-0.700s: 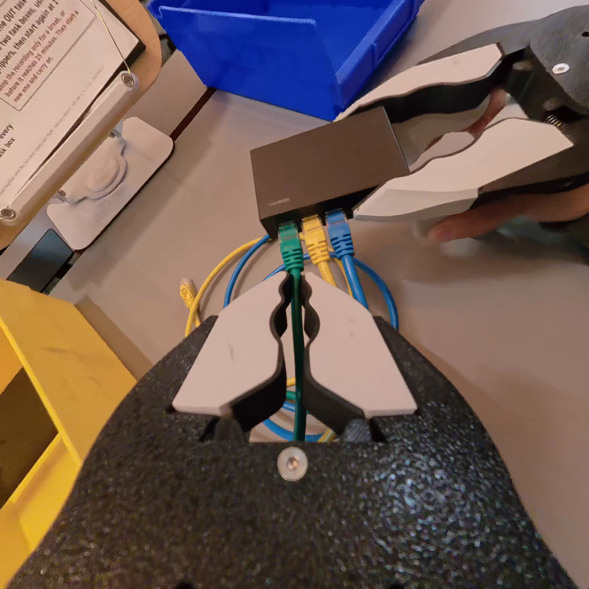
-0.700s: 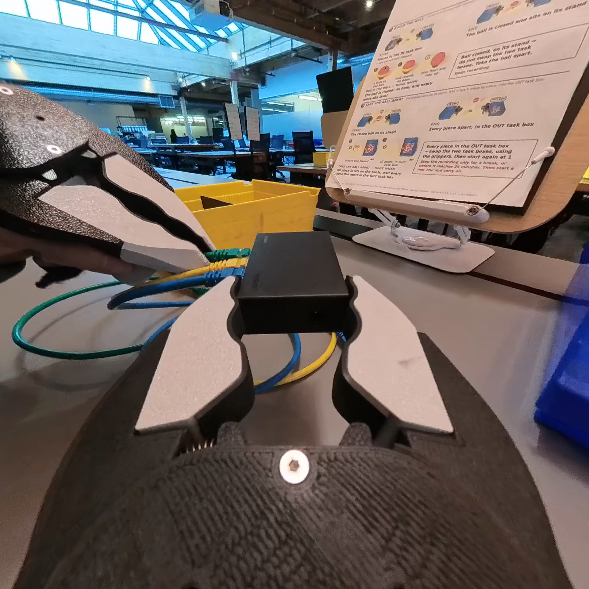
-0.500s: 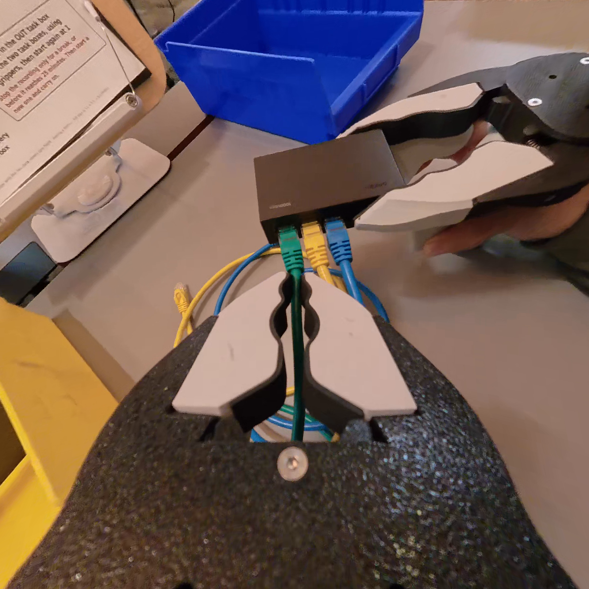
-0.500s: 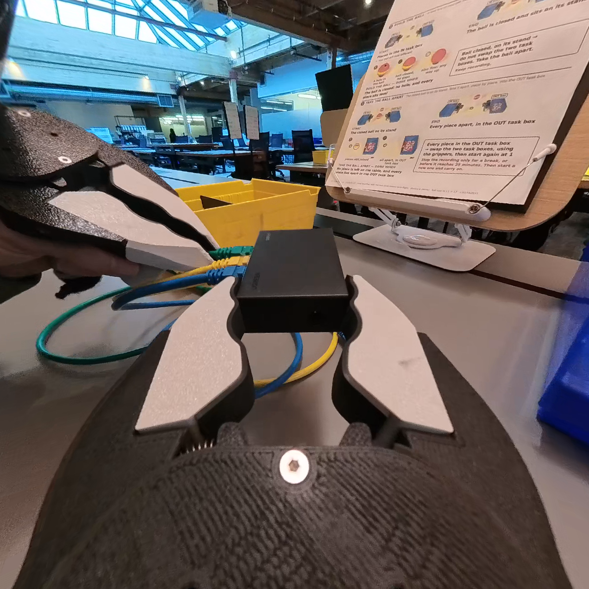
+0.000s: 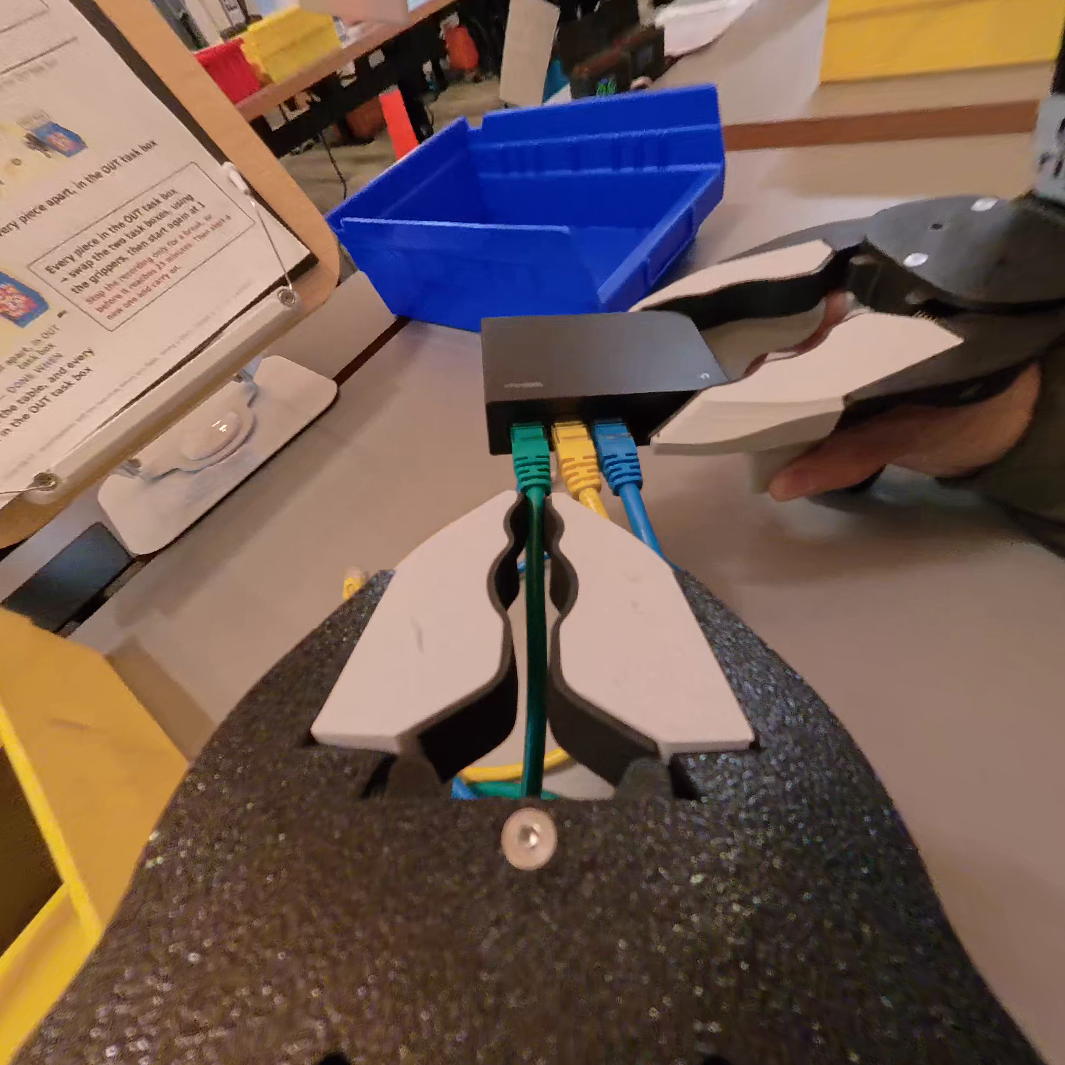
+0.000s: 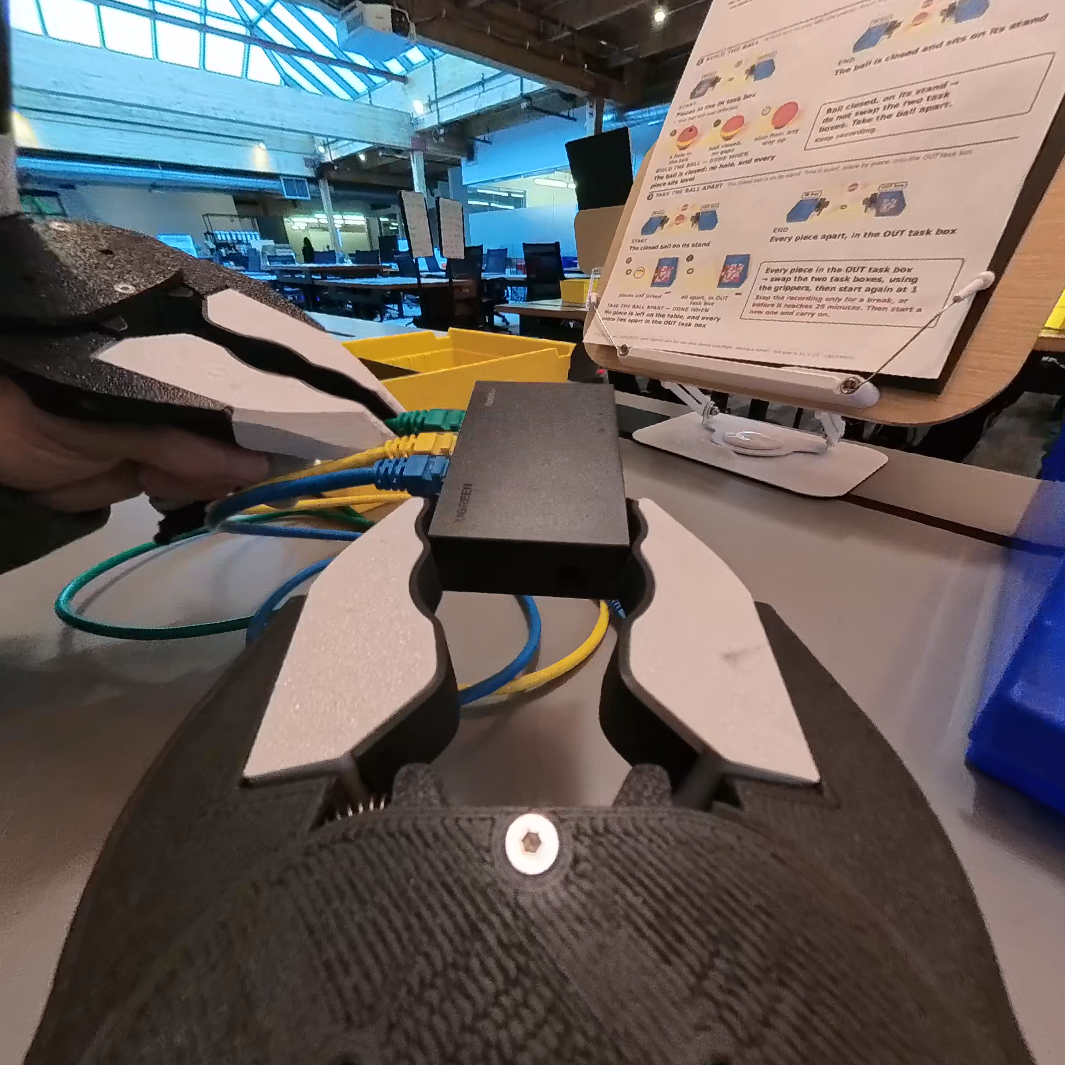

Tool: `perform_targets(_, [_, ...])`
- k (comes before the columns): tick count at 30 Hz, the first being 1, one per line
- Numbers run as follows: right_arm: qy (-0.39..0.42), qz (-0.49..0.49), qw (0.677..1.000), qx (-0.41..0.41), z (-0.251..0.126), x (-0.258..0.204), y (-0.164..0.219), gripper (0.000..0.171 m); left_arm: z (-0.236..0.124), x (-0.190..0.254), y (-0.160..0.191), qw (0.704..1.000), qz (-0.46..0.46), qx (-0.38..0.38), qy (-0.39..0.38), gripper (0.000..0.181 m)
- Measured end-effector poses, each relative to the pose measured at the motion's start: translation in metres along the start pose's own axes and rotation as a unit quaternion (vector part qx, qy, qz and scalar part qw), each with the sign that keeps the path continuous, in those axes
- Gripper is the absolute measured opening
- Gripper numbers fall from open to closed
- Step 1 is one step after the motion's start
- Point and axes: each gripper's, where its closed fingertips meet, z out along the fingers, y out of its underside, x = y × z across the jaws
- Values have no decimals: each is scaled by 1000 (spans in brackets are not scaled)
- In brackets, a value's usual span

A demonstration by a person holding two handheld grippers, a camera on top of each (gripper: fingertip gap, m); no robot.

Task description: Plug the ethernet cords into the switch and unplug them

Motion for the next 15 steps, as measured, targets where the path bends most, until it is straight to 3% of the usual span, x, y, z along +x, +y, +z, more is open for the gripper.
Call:
perform_targets(10, [4,-37,999,4,0,0,-2,62,1,4,13,999,-7,-25,-29,5])
perform_targets(12, [4,-44,999,12,0,-1,-9,62,-9,-5,7,997,-12,-20,-68,21])
perform_targets(15, [43,-64,997,-1,-5,14,-11,62,-45,-15,-30,992,-18,82,-96,33])
